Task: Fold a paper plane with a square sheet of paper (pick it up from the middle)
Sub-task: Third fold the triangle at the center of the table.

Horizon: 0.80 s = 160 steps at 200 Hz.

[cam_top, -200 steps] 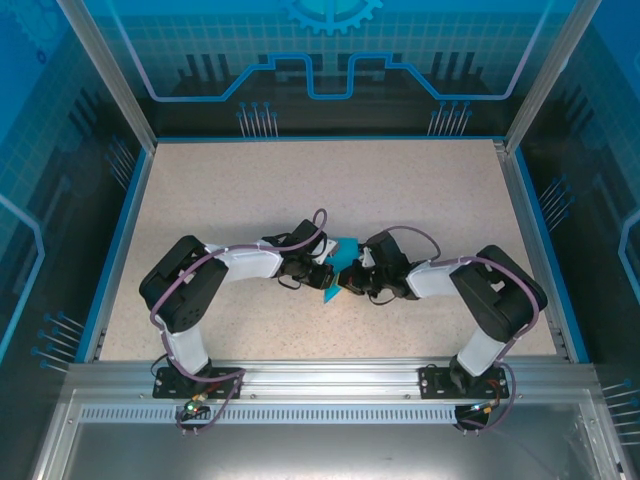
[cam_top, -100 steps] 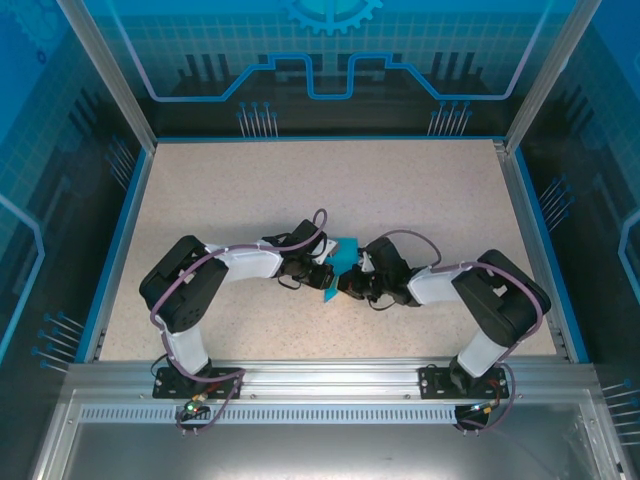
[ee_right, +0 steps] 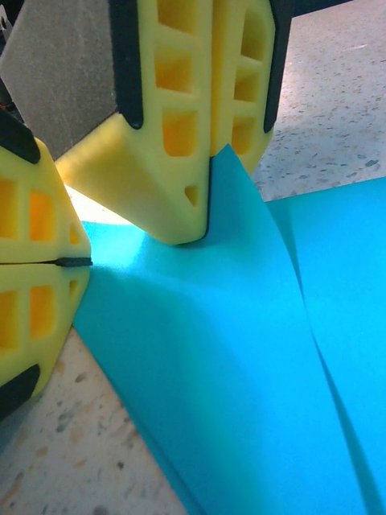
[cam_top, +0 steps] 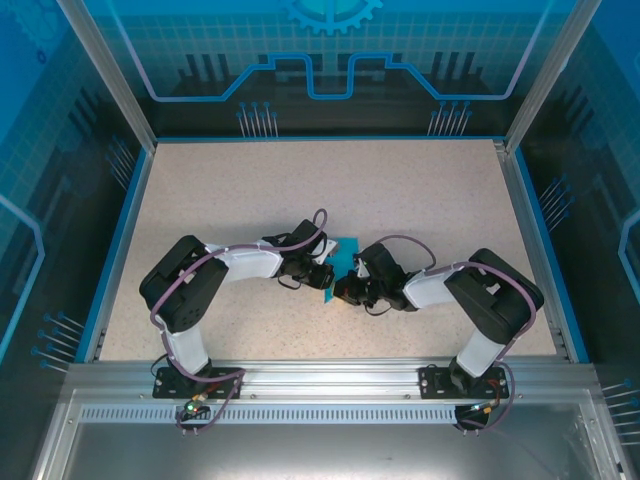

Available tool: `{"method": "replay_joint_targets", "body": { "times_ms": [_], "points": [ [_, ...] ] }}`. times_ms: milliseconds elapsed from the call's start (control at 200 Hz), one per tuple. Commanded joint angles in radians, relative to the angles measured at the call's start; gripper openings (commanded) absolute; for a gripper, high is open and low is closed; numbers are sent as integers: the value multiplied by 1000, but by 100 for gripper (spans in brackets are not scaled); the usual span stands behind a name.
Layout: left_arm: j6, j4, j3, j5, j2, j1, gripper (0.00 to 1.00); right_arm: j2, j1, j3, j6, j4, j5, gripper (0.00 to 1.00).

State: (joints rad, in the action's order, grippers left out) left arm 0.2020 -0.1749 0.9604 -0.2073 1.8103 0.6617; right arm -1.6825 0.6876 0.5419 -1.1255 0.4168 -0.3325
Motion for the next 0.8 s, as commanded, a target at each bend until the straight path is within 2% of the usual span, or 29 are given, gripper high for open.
{"method": "replay_joint_targets", "body": {
  "times_ms": [0, 260, 665, 795],
  "points": [
    [-24, -48, -32, 8, 60, -3, 11, -27, 13, -13, 16, -16, 15, 5],
    [-24, -41, -43, 7, 62, -3, 11, 49, 34, -14, -7, 9, 5, 6],
    [-27, -43, -37, 7, 69, -2, 10, -83, 70, -25, -72, 141, 18, 6],
    [-29, -46, -36, 8, 72, -2, 9, -47, 70, -36, -69, 120, 28, 6]
  ]
}}
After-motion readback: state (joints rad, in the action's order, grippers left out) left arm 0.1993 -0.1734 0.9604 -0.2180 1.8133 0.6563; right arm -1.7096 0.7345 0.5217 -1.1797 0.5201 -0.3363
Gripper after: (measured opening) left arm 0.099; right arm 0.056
